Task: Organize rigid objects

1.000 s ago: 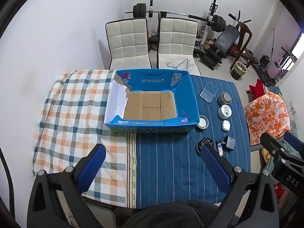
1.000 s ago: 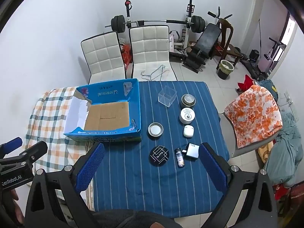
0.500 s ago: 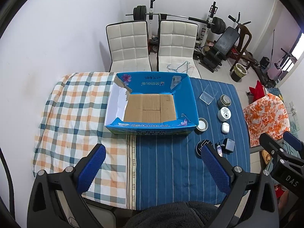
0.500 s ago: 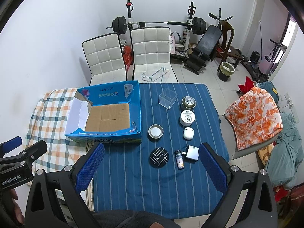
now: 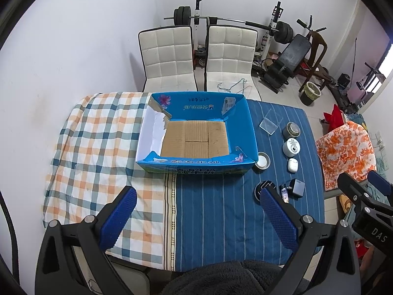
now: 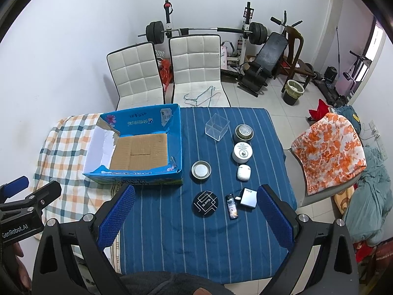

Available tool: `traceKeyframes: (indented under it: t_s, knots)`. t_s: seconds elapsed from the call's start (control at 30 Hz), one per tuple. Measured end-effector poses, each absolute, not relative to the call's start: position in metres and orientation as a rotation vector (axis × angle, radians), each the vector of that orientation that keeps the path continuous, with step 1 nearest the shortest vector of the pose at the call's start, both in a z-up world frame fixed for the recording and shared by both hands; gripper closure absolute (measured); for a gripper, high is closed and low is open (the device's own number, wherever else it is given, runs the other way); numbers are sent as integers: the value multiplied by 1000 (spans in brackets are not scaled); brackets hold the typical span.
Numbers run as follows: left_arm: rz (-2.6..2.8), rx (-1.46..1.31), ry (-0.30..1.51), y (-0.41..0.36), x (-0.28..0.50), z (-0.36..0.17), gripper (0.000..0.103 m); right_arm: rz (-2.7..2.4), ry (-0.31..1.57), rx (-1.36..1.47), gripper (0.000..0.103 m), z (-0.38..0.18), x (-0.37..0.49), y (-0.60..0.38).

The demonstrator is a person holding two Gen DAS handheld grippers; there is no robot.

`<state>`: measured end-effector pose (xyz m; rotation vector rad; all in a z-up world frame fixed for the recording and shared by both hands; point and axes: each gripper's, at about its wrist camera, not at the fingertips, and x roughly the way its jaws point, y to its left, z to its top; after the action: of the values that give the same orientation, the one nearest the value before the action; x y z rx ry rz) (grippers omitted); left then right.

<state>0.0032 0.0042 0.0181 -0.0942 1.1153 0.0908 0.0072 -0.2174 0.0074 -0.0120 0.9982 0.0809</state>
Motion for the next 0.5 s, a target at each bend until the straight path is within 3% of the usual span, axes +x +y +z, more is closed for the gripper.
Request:
traceKeyframes:
  t_s: [0.5]
  knots:
    - [106,-91,1096,7,0,21,0,86,989,-8,2,6,8,-216]
